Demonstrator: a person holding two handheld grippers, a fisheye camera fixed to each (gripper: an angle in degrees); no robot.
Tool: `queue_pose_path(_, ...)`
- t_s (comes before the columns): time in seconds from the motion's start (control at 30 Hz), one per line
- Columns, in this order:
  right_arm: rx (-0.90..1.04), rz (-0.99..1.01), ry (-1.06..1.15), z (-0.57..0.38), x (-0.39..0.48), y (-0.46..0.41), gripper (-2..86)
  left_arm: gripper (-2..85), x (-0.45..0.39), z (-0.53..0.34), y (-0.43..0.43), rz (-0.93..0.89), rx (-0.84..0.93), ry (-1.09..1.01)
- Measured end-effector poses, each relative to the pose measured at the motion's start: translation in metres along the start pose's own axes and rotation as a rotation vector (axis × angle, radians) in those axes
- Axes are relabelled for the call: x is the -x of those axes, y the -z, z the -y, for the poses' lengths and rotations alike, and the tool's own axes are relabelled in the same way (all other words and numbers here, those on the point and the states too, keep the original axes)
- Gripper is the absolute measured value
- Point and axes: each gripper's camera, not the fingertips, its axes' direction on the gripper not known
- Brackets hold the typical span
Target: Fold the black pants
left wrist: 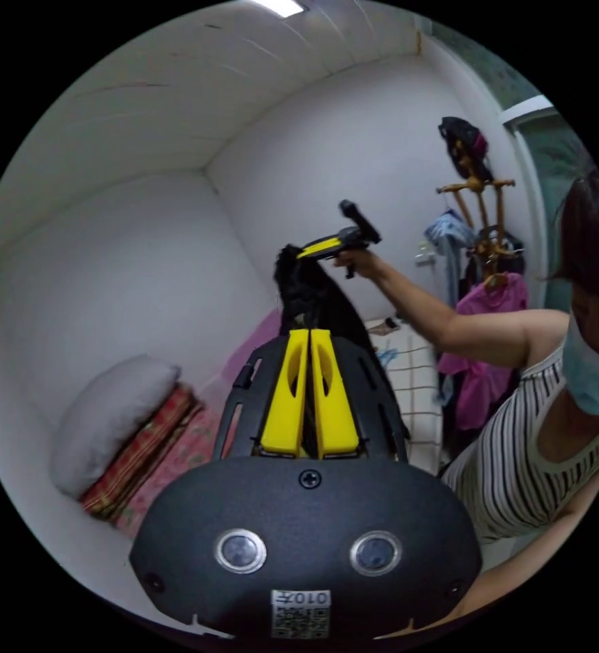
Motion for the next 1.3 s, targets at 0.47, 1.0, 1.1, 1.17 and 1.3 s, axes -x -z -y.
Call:
queue_pose_path(0.47,-0.045,-0.140,0.178,0.133,-0.009,-0.001,2.7,-0.3,-0.063,0.046,-0.030,-0.105,-0.266,-0.060)
queue_pose_path(1.0,0.251,0.694,0.505,0.129,0.363,-0.533,2.8,-0.3,-0.060,-0.384,-0.079,0.129,0.223,0.596)
queue_pose_path(1.1,0.294,0.797,0.484,0.121,0.456,-0.609,2.9,-0.2,-0.076,-0.467,-0.082,0.142,0.280,0.733)
queue_pose_path(1.17,0.333,0.824,0.471,0.119,0.510,-0.647,2.9,-0.2,-0.085,-0.523,-0.083,0.177,0.353,0.835)
queue_pose_path(1.3,0.390,0.816,0.510,0.134,0.609,-0.716,2.9,-0.2,-0.085,-0.592,-0.064,0.235,0.375,0.970)
